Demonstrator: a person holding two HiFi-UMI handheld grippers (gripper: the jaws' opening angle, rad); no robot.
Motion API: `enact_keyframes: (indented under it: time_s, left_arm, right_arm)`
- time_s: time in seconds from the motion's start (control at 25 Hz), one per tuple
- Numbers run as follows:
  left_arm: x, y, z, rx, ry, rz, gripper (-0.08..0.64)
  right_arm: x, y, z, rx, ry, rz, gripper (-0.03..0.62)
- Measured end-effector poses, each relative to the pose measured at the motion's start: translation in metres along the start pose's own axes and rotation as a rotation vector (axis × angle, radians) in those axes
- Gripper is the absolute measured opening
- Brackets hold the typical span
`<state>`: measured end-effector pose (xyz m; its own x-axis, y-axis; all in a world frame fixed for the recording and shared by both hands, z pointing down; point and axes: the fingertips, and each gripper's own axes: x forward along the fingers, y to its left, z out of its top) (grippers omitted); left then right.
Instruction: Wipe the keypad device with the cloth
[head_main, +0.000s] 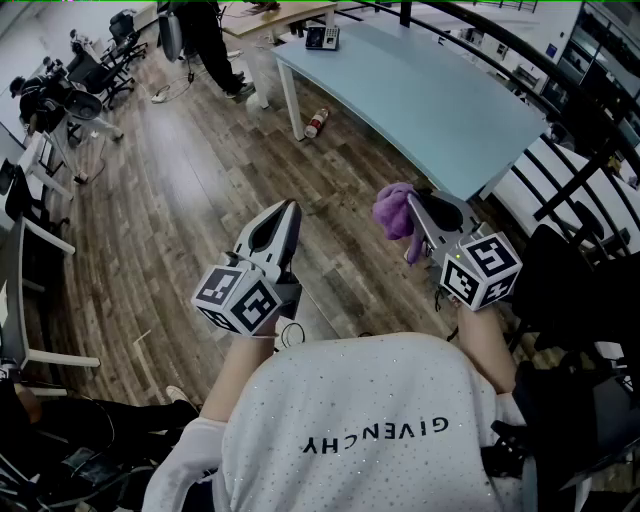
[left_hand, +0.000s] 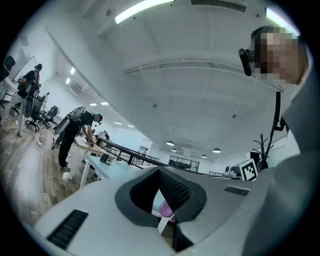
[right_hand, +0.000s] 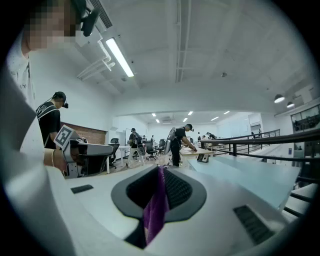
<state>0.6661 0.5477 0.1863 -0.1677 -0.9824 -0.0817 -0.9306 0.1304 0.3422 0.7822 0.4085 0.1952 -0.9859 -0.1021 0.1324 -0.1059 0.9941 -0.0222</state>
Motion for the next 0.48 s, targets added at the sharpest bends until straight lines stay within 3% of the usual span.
enact_keyframes:
  time_s: [0.48]
  left_arm:
    - [0.003, 0.028, 0.007, -0.028, -0.010, 0.028, 0.002]
  right_arm:
    - [0.028, -0.006, -0.001, 0.009, 0.017, 0.004, 0.035]
